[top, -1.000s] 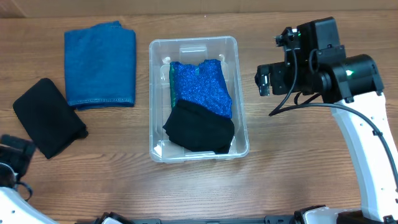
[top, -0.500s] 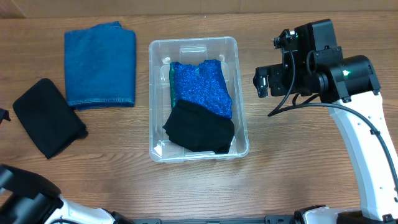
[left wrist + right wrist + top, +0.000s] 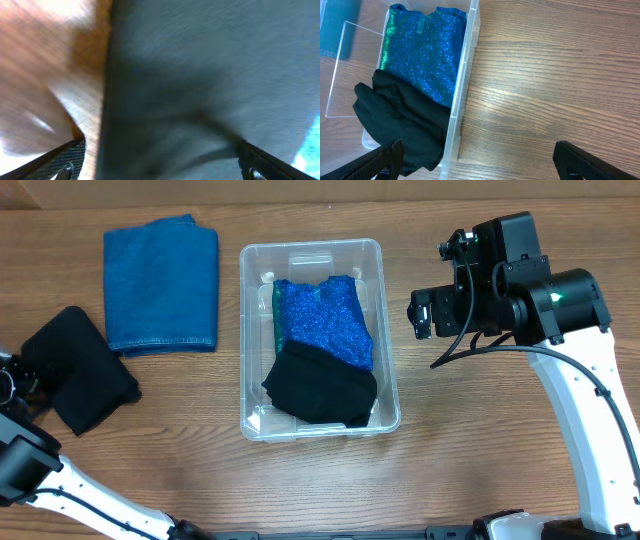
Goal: Pack container
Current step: 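Grasp the left black cloth with the left gripper and lift, then lower the black cloth into the bin's left side and release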
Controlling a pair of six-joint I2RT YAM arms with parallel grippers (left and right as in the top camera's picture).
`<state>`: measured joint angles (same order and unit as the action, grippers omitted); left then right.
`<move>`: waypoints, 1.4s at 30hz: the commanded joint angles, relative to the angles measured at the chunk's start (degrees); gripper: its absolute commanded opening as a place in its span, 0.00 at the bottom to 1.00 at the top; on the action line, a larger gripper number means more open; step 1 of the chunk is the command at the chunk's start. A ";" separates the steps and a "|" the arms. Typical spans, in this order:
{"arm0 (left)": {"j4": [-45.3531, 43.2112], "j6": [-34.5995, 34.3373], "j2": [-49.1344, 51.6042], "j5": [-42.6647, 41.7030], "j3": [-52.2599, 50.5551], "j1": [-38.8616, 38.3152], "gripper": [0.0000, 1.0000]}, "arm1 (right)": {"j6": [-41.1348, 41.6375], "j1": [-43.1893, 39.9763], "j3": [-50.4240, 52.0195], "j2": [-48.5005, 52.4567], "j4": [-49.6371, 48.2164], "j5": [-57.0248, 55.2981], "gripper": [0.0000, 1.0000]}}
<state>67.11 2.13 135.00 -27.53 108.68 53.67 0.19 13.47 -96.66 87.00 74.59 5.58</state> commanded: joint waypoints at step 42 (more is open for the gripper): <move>-2.97 -24.22 -19.17 22.51 -0.61 -72.43 0.21 | 7.52 -9.75 0.33 -0.11 -1.57 -5.29 1.00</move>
<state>63.48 -22.83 113.01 -7.60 107.18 -19.07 7.40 3.84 -96.62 87.00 73.06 -0.14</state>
